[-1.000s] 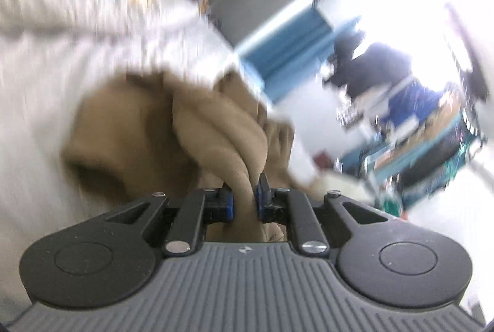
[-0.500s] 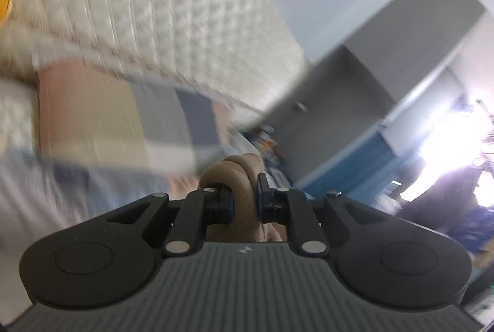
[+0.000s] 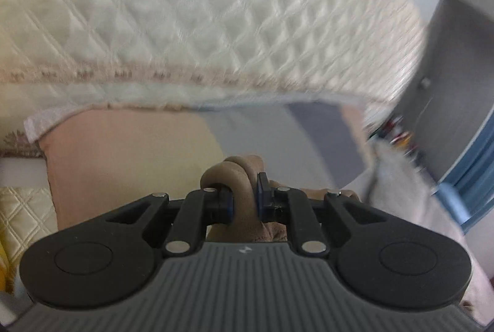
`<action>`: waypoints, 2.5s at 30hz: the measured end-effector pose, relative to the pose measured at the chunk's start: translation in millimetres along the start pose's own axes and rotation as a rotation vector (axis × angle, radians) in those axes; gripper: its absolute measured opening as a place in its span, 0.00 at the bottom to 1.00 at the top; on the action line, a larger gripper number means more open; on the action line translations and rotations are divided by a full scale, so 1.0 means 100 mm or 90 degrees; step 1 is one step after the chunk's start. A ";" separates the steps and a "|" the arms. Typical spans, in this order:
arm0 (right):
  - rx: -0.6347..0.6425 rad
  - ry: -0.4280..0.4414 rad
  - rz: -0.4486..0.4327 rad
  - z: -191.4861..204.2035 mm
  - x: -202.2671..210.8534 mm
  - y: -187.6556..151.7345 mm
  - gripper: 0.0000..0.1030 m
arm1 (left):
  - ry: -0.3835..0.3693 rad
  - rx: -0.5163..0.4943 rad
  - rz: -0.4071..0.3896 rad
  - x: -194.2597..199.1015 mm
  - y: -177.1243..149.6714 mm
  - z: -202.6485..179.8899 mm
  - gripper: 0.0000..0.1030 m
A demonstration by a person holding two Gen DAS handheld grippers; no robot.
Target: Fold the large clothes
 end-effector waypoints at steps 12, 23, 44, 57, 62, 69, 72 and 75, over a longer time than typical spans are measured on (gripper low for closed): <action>-0.041 0.033 0.010 -0.08 -0.24 -0.04 0.51 | 0.005 0.059 0.092 -0.07 -0.17 0.17 0.68; -0.070 0.058 -0.020 -0.12 0.14 -0.06 0.51 | -0.034 0.012 0.129 1.36 -0.69 0.36 0.73; -0.209 0.070 -0.041 -0.69 1.31 -0.51 0.53 | -0.085 -0.009 0.284 3.22 -3.21 1.07 0.74; -0.479 0.145 0.087 -0.88 0.92 -1.13 0.81 | -0.057 -0.006 0.286 2.88 -3.32 1.27 0.79; -0.430 0.159 0.113 -0.60 0.74 -1.10 0.80 | -0.050 0.046 0.324 2.69 -3.46 1.36 0.79; -0.416 0.193 0.105 -0.47 0.61 -0.97 0.45 | -0.092 0.052 0.324 2.69 -3.50 1.27 0.30; -0.370 0.171 0.095 -0.48 0.68 -0.87 0.17 | -0.120 0.076 0.319 2.74 -3.41 1.29 0.09; -0.366 0.203 0.047 -0.53 0.89 -0.69 0.14 | -0.172 0.121 0.317 2.86 -3.22 1.32 0.06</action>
Point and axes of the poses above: each gripper's, at about its wrist camera, not at the fingertips, and x roughly against the way its jaws point, z to its left, y to its top, the point moved 8 cm from there along -x, roughly the way its jaws point, and after that the axes turned 15 degrees about x, right-handed, at the moved point
